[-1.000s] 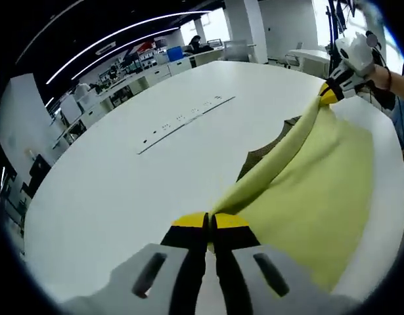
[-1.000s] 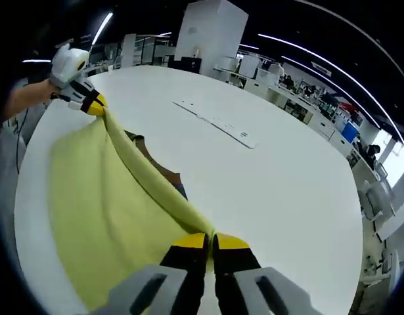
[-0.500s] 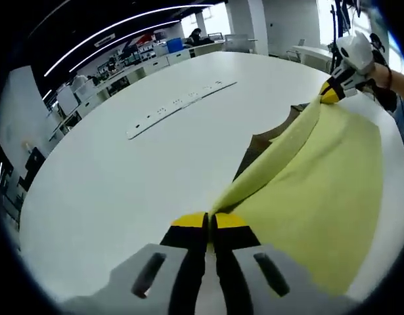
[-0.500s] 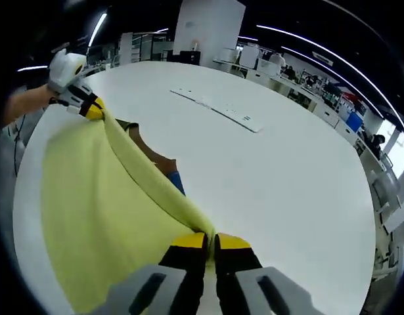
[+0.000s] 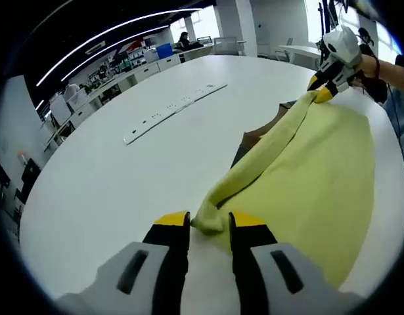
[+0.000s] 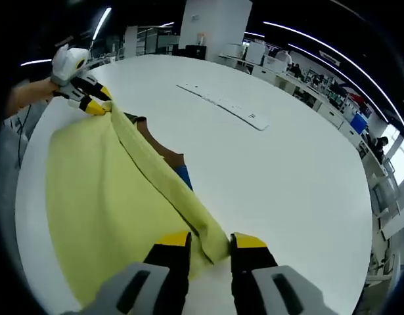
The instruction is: Fold the garment on the visible template until the final outline fits inside the template.
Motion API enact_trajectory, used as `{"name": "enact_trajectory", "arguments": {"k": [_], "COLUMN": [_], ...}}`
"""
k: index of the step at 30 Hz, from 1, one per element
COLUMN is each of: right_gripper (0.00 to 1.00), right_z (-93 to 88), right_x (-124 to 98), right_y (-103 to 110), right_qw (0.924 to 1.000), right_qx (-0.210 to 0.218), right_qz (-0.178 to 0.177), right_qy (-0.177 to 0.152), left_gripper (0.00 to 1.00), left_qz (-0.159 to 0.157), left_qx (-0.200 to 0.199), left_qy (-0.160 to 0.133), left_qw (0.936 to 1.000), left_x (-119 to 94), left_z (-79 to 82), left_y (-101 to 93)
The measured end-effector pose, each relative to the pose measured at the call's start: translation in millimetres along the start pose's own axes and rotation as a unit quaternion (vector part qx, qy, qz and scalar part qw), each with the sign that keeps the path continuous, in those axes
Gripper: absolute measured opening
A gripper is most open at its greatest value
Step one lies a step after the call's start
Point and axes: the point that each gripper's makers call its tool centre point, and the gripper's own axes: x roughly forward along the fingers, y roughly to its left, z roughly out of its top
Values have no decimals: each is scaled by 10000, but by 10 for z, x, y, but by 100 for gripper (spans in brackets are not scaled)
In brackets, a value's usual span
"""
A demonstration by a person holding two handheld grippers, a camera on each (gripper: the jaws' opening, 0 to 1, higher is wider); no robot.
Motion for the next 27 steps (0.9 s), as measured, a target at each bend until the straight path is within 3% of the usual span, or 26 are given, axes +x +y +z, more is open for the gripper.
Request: {"name": "enact_trajectory", "arguments": {"k": [4,8,12,16,21,27], "right_gripper": [21,21,22,20,20,18], "right_z": [-12,-29,-22,-30,-25,20], "right_x": [-15,-27,-16,-10,20,88], "right_y": [-4,-16,-92,-179,-244,-419], "right_qw": [9998,9997,9992,9975,9975,9909], "right_qx": [-182,-189,-118,-315,-135,824], "right_qz": [-80,-150,-358,-621,-668,-959], "right_qy": [32,-49,-149,-112,-171,-465], "left_gripper": [19,18,14,13,11,11], "left_qz": [23,249,422,466,688,977], "left_qx": [124,778,773,903,699,19], "left_qy": [-79,-30,-130,-109,-134,-281], "left_qw": [9999,9967,9960,9948,9951,9948], "left_x": [-50,-107,-80,-21,36,69], "left_z": [12,-33,-15,-24,-1,39], "left_y": [-10,38,93,83,229,407]}}
